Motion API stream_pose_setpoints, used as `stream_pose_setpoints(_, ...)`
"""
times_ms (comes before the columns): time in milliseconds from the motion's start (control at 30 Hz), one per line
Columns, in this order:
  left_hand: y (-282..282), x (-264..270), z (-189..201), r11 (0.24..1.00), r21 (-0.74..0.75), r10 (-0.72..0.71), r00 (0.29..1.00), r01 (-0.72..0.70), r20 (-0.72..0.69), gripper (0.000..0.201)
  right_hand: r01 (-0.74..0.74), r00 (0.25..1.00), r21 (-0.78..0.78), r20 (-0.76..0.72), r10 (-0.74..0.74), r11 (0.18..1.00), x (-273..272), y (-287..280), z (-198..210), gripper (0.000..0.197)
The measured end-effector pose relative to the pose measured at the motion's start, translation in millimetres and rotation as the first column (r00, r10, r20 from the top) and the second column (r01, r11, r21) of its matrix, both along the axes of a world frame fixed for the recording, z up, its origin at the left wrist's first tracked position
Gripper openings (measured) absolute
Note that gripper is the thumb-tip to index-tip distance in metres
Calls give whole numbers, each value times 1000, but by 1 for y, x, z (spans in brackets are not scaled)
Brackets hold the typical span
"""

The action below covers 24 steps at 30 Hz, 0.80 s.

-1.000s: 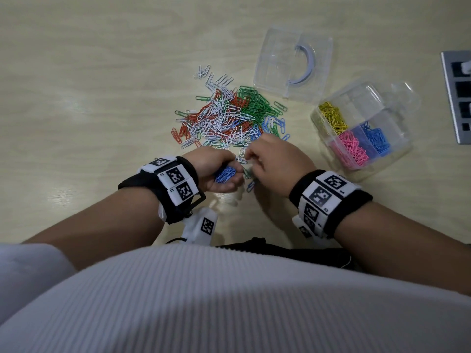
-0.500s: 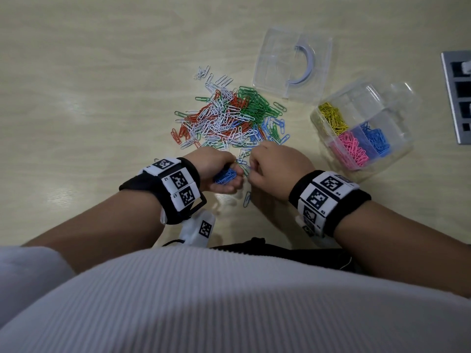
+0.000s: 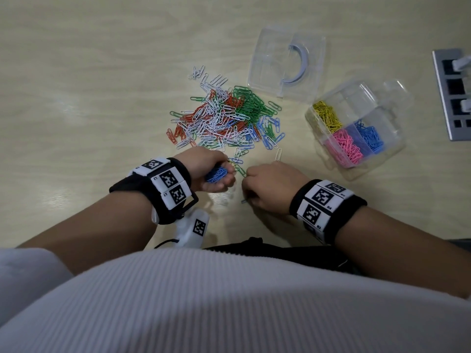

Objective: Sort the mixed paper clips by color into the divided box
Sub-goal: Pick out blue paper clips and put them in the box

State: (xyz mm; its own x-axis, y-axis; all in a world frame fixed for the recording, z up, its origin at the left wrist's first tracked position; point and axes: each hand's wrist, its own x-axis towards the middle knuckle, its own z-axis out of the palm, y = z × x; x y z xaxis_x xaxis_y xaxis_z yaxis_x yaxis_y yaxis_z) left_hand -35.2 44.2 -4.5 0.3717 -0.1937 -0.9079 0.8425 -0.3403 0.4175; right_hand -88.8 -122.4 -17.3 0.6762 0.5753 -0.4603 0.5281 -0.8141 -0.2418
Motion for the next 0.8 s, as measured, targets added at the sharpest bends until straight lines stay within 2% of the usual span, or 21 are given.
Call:
stream_pose_setpoints(67, -1, -1, 0, 1000, 0, 0, 1000, 0, 8, 36, 26, 1000, 5, 12, -26, 1000, 1, 0, -2, 24)
stream_pose_setpoints(133, -4, -1, 0, 1000, 0, -11, 1000, 11, 20, 36, 133, 990, 69, 40, -136, 989, 1, -2, 0, 22)
stream_pose_setpoints(200, -8, -2, -1, 1000, -5, -21, 999, 21, 40, 33, 309, 942, 256, 53, -332, 916, 2, -5, 3, 16)
stream_pose_setpoints(267, -13, -3, -1, 999, -9, -31, 998, 31, 62, 26, 392, 897, 412, 28, -442, 823, 4, -3, 6, 11)
stream_pose_setpoints(400, -26, -4, -1, 999, -31, -22, 996, 25, 85, 18, 302, 946, 467, -40, -321, 831, 6, -1, 8, 18)
stream_pose_setpoints(467, -29, -2, 0, 997, -83, -3, 999, 6, 40, 20, 373, 911, 525, -50, -410, 765, 6, -9, 6, 26)
stream_pose_setpoints(533, -32, 0, 2, 993, -114, 4, 1000, -8, -30, 27, 511, 818, 491, -24, -575, 706, 7, -21, 1, 30)
stream_pose_setpoints(600, -34, 0, 2, 996, -92, 11, 999, -15, -49, 34, 590, 774, 276, 72, -629, 759, 9, -33, -4, 32)
stream_pose_setpoints(667, -34, 0, 0, 997, -73, 5, 999, -9, -46, 35, 566, 807, 86, 148, -572, 820, 8, -40, -6, 33)
stream_pose_setpoints(800, -35, 1, -3, 997, -72, 1, 999, -4, -32, 34, 518, 830, 105, 177, -529, 849, 1, -43, -9, 24)
